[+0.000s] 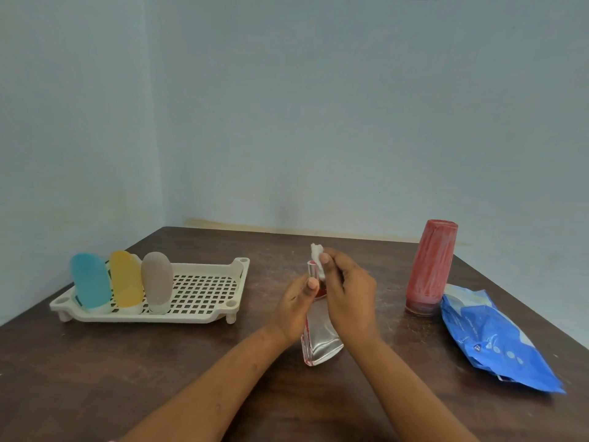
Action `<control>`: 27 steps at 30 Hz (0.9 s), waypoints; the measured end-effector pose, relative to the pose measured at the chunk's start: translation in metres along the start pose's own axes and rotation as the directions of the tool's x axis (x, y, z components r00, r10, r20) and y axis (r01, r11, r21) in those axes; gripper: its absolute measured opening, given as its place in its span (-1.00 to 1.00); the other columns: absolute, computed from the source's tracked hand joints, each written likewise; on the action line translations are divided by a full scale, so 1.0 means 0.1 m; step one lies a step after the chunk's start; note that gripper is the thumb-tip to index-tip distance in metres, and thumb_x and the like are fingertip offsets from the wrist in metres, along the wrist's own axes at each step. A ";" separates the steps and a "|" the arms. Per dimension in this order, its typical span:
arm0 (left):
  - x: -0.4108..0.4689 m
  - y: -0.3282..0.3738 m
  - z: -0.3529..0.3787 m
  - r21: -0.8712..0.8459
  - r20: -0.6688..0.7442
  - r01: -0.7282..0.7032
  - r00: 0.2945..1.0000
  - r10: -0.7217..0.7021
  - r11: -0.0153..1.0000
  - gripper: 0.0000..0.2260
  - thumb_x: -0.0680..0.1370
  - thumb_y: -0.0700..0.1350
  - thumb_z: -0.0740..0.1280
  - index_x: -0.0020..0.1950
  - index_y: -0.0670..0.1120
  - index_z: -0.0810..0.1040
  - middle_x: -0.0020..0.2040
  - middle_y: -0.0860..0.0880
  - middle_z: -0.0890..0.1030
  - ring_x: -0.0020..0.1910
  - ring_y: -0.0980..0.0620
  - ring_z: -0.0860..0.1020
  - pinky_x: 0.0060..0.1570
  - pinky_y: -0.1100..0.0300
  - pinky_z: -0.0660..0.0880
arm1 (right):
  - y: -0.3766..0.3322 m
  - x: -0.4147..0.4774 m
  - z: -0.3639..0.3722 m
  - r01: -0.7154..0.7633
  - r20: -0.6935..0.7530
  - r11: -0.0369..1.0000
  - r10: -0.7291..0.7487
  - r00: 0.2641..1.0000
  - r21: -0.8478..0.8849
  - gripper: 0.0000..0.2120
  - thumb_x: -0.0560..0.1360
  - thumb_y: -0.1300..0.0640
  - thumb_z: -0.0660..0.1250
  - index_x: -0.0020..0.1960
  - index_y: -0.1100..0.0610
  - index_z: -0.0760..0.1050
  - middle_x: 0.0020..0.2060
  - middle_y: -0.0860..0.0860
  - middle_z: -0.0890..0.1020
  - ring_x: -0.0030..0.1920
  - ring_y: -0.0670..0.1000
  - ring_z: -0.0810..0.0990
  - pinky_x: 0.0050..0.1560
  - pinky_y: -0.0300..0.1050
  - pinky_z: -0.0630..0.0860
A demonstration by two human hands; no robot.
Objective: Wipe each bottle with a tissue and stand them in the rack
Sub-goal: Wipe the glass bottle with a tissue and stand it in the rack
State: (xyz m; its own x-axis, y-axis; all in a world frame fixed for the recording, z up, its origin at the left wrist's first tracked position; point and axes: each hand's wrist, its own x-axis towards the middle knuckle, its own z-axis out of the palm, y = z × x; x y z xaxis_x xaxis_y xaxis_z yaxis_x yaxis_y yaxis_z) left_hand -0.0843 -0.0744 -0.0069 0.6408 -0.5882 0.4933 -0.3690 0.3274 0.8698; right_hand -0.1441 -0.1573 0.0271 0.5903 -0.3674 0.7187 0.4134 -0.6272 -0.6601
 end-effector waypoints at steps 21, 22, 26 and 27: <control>0.04 0.03 -0.02 0.173 0.047 -0.079 0.996 0.072 0.982 -0.42 0.28 0.50 0.31 -0.14 -0.02 0.50 -0.30 0.14 0.58 -0.26 0.20 0.54 -0.23 0.27 0.47 | -0.04 0.03 0.02 0.246 0.165 0.955 -0.218 0.962 -0.169 -0.62 0.42 -0.04 0.10 0.14 0.06 0.48 -0.06 -0.12 0.49 -0.06 -0.24 0.47 -0.08 -0.50 0.36; 0.04 0.03 -0.01 0.181 0.034 -0.077 0.997 0.072 0.980 -0.39 0.26 0.52 0.30 -0.19 -0.03 0.48 -0.34 0.15 0.54 -0.29 0.20 0.51 -0.26 0.27 0.44 | -0.03 0.04 0.04 0.260 0.165 0.949 -0.232 0.959 -0.176 -0.65 0.42 0.01 0.10 0.14 0.07 0.47 -0.05 -0.12 0.48 -0.04 -0.25 0.46 -0.07 -0.50 0.36; 0.05 0.01 -0.01 0.166 0.014 -0.106 0.994 0.106 0.980 -0.24 0.25 0.55 0.28 -0.20 -0.21 0.50 -0.31 0.10 0.54 -0.29 0.16 0.50 -0.26 0.21 0.43 | 0.00 0.10 0.08 0.235 0.140 0.960 -0.215 0.967 -0.150 -0.77 0.47 0.13 0.14 0.11 0.03 0.41 -0.07 -0.18 0.46 -0.03 -0.27 0.47 -0.08 -0.52 0.35; 0.05 0.02 -0.01 0.159 0.020 -0.121 0.993 0.119 0.980 -0.15 0.24 0.55 0.28 -0.16 -0.30 0.51 -0.28 -0.03 0.54 -0.26 0.07 0.50 -0.24 0.13 0.43 | -0.01 0.11 0.10 0.227 0.131 0.963 -0.208 0.969 -0.143 -0.81 0.48 0.14 0.15 0.08 0.00 0.40 -0.08 -0.21 0.46 -0.04 -0.27 0.47 -0.09 -0.52 0.34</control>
State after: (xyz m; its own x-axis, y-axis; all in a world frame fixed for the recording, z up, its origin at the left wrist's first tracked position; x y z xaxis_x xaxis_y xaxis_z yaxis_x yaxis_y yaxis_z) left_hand -0.0815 -0.0760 -0.0033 0.5785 -0.5601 0.5930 -0.5462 0.2740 0.7916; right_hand -0.1317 -0.1539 0.0337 0.5770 -0.1351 0.8055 0.4327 -0.7859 -0.4418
